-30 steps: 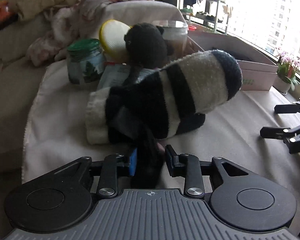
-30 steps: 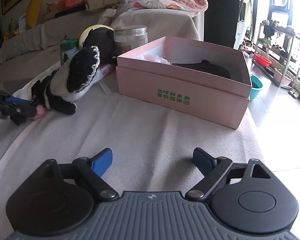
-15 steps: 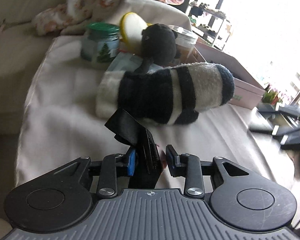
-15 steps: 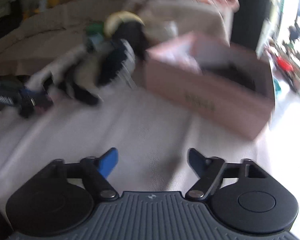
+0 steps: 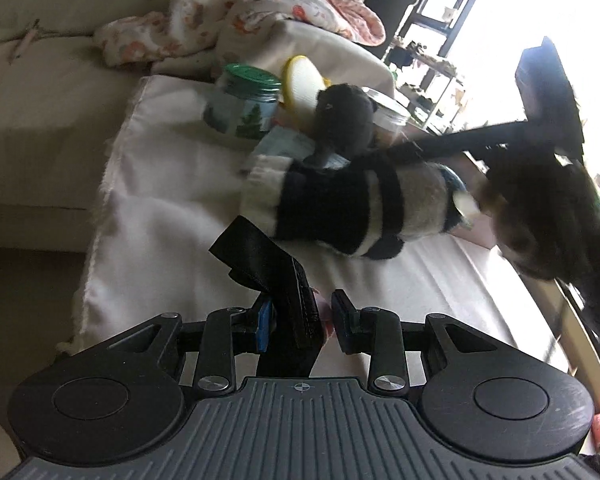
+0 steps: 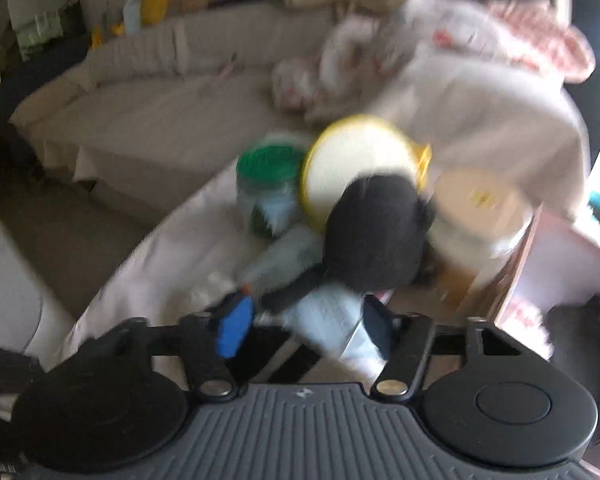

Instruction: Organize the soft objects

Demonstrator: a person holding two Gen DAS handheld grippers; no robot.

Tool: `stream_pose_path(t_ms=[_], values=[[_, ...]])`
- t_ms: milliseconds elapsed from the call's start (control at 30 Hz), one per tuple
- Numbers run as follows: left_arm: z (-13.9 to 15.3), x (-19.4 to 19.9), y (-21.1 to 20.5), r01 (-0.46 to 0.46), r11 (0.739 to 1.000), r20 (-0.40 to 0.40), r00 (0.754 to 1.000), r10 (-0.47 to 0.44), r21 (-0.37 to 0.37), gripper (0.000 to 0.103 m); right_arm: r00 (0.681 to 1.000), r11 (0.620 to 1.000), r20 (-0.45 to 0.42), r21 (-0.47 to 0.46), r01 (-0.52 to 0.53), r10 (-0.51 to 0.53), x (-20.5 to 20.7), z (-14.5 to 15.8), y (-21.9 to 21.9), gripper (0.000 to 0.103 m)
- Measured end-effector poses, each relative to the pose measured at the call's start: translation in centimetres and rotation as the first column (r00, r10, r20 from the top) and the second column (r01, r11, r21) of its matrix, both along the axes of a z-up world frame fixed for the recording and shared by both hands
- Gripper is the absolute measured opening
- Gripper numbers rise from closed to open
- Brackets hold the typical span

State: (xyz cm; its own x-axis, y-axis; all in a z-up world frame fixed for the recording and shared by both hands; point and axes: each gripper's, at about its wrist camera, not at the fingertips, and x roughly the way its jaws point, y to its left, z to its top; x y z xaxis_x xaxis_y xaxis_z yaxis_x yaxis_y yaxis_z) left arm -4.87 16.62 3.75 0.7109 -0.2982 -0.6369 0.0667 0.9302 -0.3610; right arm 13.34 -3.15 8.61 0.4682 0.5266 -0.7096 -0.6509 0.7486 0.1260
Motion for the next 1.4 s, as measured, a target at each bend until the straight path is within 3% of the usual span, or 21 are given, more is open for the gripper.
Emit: stream_pose_path(t_ms=[133,233,333,400,533,767,833,933,1067,1400], values=[[-0.7,0.2,1.6,-0.032,0.999,-0.004,0.999,0.032,-0.036,0.035,0.993,0.996,-0.072,-0.013,-0.092,0.091,-3.4,-0.3,-0.2,0.06],[-0.8,0.4,2.1,-0.045,0.997,0.0,0.999,0.045,-0.055,0.035,0.941,0.947,-0.107,0.026,-0.321,0.322,-8.8,1.3,-0.4,0.06],[-0.6,-0.1,2.4,-0.066,0.997,-0.005,0.998,0.066,-0.035,0.035,0.889,0.889,-0.018,-0.012,-0.458,0.458,-13.4,2.8,-0.9,0.062],[-0.4,-0.5,2.6,-0.073,0.997,-0.01,0.997,0.073,-0.03,0.035,0.873,0.875,0.061,-0.072,-0.48,0.484,-15.2,3.2,-0.9,0.074],[-0.1,-1.6,2.8,-0.086,0.996,-0.028,0.996,0.087,0.021,0.035,0.9,0.901,0.124,-0.184,-0.394,0.419,-15.2,1.5,0.8,0.076],[0.2,-3.2,1.8,-0.034,0.995,-0.075,0.996,0.041,0.092,0.035,0.939,0.924,0.023,-0.19,-0.333,0.343,-12.1,-2.9,4.0,0.076],[0.1,-3.7,1.2,-0.005,0.995,-0.084,0.996,0.014,0.102,0.035,0.953,0.93,0.0,-0.218,-0.296,0.303,-11.4,-4.5,4.9,0.082],[0.0,-4.2,0.2,0.03,0.993,-0.099,0.995,-0.019,0.111,0.035,0.964,0.953,-0.061,-0.144,-0.265,0.259,-10.3,-5.4,4.4,0.084],[0.2,-4.5,-1.2,0.066,0.99,-0.105,0.993,-0.053,0.122,0.035,0.97,0.962,-0.045,-0.126,-0.241,0.237,-11.6,-4.6,3.3,0.048],[1.4,-4.3,-4.4,0.141,0.98,-0.09,0.987,-0.13,0.137,0.035,0.978,0.975,0.025,-0.084,-0.204,0.207,-15.7,-0.2,-2.0,0.044]])
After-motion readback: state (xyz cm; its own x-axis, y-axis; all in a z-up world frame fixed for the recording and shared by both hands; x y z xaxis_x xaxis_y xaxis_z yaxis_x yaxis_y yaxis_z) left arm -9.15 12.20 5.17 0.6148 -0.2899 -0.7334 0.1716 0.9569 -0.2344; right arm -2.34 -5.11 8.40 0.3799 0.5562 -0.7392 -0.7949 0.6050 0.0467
